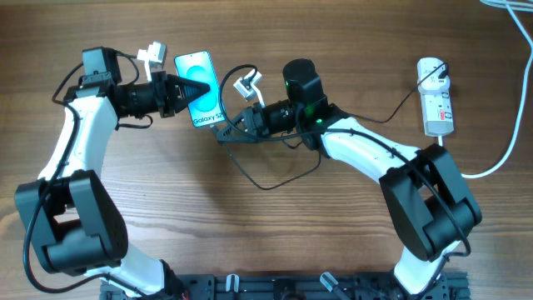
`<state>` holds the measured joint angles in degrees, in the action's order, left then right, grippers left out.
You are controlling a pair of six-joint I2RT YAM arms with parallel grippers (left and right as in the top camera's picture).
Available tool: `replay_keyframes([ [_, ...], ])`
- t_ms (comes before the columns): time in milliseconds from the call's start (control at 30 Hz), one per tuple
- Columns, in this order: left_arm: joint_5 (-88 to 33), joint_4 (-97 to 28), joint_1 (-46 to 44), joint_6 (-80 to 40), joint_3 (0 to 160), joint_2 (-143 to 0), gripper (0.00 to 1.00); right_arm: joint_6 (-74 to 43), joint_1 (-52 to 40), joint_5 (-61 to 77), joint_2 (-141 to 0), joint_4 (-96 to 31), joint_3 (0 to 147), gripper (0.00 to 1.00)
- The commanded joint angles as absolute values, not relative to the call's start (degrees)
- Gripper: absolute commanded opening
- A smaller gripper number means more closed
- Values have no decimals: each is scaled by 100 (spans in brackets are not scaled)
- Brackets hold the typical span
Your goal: Plug charger to phone and switch on socket
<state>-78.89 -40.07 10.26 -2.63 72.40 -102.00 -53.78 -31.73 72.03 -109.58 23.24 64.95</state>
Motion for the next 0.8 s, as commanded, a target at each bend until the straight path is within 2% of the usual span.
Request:
replay_keyframes([
  [0,-8138,-4163,910,-200,7201,-10103,4,-5384,-2961,6060,-11006,2495,6626,4],
  [167,-8138,-4163,910,-239,7201,-10103,4,-5380,-3168,5358,-11006,2593,6626,4],
  [433,-8138,-4165,910,-239,7201,-10103,4,-5865,-3415,4617,-11006,3492,6626,4],
  [767,-8132,-4160,910,-235,7201,-10103,4,-5428,-3343,5389,-11006,3531,6626,4],
])
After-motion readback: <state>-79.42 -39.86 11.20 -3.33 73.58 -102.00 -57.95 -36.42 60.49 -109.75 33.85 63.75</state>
